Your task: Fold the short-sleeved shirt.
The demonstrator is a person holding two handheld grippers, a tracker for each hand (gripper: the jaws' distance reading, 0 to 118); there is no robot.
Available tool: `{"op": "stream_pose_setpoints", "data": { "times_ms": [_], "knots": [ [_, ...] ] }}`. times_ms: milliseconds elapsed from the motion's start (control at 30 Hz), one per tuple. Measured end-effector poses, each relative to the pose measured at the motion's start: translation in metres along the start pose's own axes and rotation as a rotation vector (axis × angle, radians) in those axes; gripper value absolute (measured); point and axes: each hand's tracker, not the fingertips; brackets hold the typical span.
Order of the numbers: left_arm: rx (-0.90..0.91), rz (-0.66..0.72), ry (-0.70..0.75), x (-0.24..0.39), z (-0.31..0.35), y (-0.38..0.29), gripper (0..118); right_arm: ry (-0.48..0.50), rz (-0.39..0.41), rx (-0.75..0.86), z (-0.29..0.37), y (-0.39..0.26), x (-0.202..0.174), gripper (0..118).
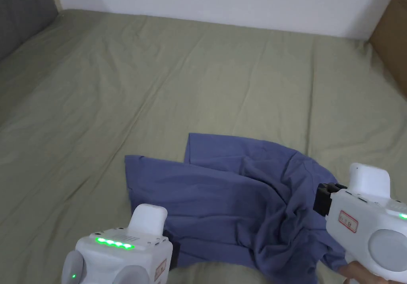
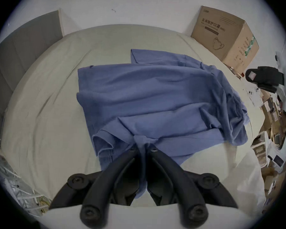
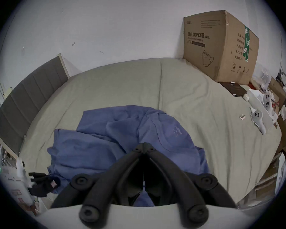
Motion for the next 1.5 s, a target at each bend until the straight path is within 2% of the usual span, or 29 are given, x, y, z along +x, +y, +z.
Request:
{"op": "stream_pose_setpoints", "data": {
  "times_ms": [67, 100, 133, 200, 233, 333, 533, 667, 733, 767, 800, 833, 867, 967, 1067, 1233, 1333, 1500],
  "knots": [
    [-0.007, 0.005, -0.001, 0.0, 0.002, 0.002, 6, 0.075, 0.008, -0.013, -0.012, 0.016, -0.002, 0],
    [-0.005, 0.011, -0.005, 0.0, 0.003, 0.001, 6, 0.102, 0.043, -0.045, -0.022, 0.027, -0.004, 1],
    [-0.008, 0.016, -0.006, 0.001, 0.004, 0.002, 6, 0.09, 0.071, -0.049, -0.031, 0.037, -0.008, 14],
    [-0.01, 0.018, -0.009, 0.001, 0.005, 0.002, 6, 0.081, 0.092, -0.024, -0.052, 0.058, -0.017, 84],
    [-0.015, 0.019, -0.01, 0.001, 0.006, 0.003, 6, 0.109, 0.105, -0.014, -0.069, 0.068, -0.016, 100],
    [-0.026, 0.023, -0.011, 0.001, 0.007, 0.003, 6, 0.145, 0.143, -0.089, -0.125, 0.099, -0.023, 99],
    [-0.052, 0.05, -0.012, 0.0, 0.008, 0.003, 6, 0.099, 0.327, -0.284, -0.232, 0.108, -0.038, 98],
    [-0.075, 0.071, -0.014, -0.001, 0.005, 0.007, 6, 0.085, 0.246, -0.455, -0.278, 0.095, -0.035, 88],
    [-0.085, 0.063, -0.007, 0.0, 0.004, 0.008, 6, 0.091, 0.245, -0.407, -0.272, 0.099, -0.036, 85],
    [-0.084, 0.059, -0.006, 0.001, 0.005, 0.009, 6, 0.093, 0.257, -0.396, -0.261, 0.1, -0.039, 68],
    [-0.085, 0.059, -0.006, 0.001, 0.005, 0.009, 6, 0.107, 0.309, -0.364, -0.254, 0.102, -0.041, 46],
    [-0.086, 0.06, -0.005, 0.001, 0.005, 0.01, 6, 0.102, 0.325, -0.357, -0.251, 0.103, -0.043, 13],
    [-0.084, 0.06, -0.007, 0.001, 0.006, 0.01, 6, 0.1, 0.32, -0.368, -0.249, 0.103, -0.046, 4],
    [-0.079, 0.075, -0.01, -0.001, 0.009, 0.01, 6, 0.081, 0.313, -0.373, -0.237, 0.104, -0.05, 4],
    [-0.058, 0.087, -0.02, -0.002, 0.02, 0.014, 6, 0.101, 0.224, -0.33, -0.224, 0.119, -0.039, 4],
    [0.012, 0.078, 0.011, -0.009, 0.04, 0.035, 6, 0.089, 0.209, -0.205, -0.169, 0.165, -0.008, 4],
    [0.089, 0.075, 0.084, -0.018, 0.056, 0.059, 6, 0.02, 0.208, -0.118, -0.125, 0.196, 0.024, 4],
    [0.239, 0.132, 0.175, -0.049, 0.091, 0.108, 6, -0.079, 0.126, -0.002, -0.054, 0.234, 0.099, 4]
  ]
}}
